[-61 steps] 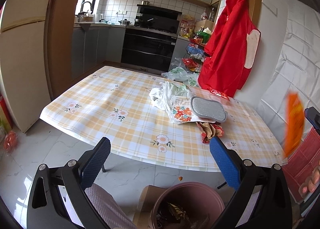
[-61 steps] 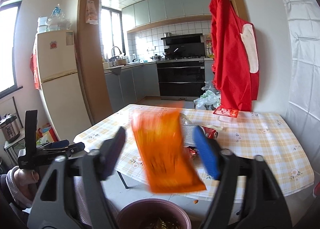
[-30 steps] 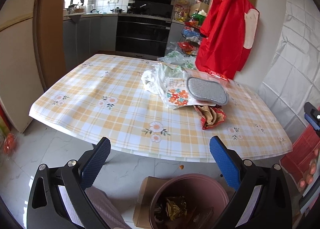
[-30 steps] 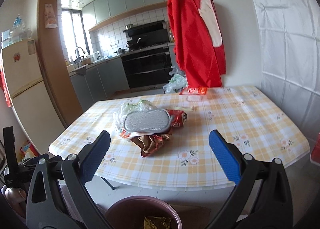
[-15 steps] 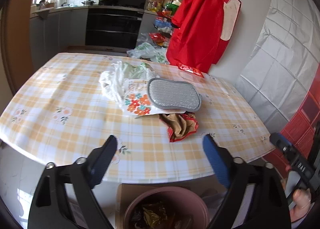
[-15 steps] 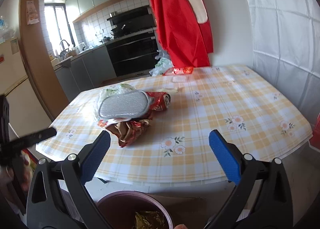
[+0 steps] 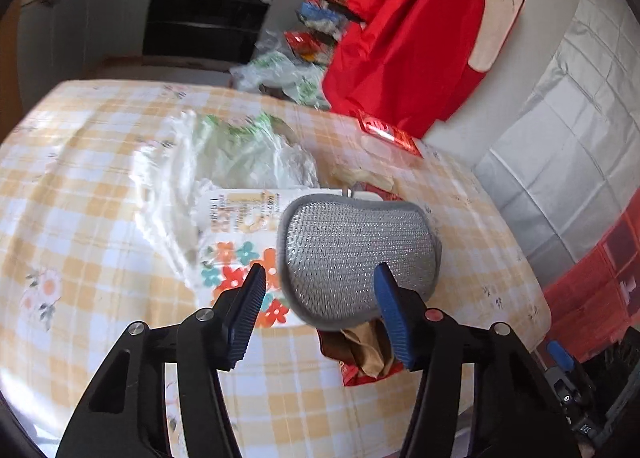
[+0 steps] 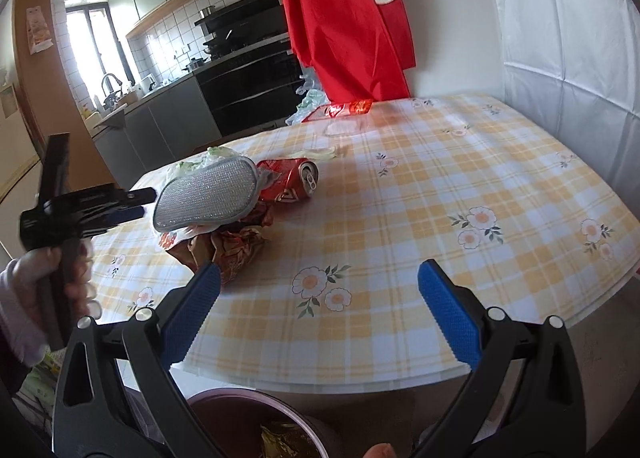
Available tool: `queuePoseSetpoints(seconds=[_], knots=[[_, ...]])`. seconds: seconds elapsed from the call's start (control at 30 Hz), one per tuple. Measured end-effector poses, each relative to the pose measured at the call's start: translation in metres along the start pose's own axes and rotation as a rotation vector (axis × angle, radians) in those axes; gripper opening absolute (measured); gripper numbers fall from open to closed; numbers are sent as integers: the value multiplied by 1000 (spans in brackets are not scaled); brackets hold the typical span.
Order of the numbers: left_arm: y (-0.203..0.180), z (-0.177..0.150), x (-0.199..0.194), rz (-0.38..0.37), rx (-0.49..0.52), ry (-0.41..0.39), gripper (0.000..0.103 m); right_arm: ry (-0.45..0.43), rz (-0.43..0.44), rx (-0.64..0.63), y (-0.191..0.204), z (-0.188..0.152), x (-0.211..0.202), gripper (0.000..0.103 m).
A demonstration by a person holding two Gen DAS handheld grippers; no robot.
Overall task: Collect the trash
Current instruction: 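Grasp the grey mesh pad with the left gripper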
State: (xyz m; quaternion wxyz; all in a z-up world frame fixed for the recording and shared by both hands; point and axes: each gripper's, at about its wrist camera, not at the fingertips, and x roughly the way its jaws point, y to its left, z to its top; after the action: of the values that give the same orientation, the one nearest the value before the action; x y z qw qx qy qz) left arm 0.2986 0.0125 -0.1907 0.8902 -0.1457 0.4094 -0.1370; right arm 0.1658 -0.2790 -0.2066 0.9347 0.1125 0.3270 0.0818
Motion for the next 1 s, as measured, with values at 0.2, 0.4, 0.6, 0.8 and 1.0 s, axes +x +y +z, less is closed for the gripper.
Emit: queuePoseSetpoints(seconds=[0.2,0.4,0.6,0.8,1.0], knots=[[20,12,29,-80,-59,35,55,36,6,-15,1,1,20,97],[14,18,38,-75,1,48,48,82,36,-9,5,-2,37,97],[-9,15,16,-68,120,-30,23,126,49,-25,15,-9,50,97],[-37,10,-16,-154,192,-88,17,154,56,-37,23,-12,53,97],[-48,15,-55,-209,159,-201,17,150,46,-51,26,-11,52,97]])
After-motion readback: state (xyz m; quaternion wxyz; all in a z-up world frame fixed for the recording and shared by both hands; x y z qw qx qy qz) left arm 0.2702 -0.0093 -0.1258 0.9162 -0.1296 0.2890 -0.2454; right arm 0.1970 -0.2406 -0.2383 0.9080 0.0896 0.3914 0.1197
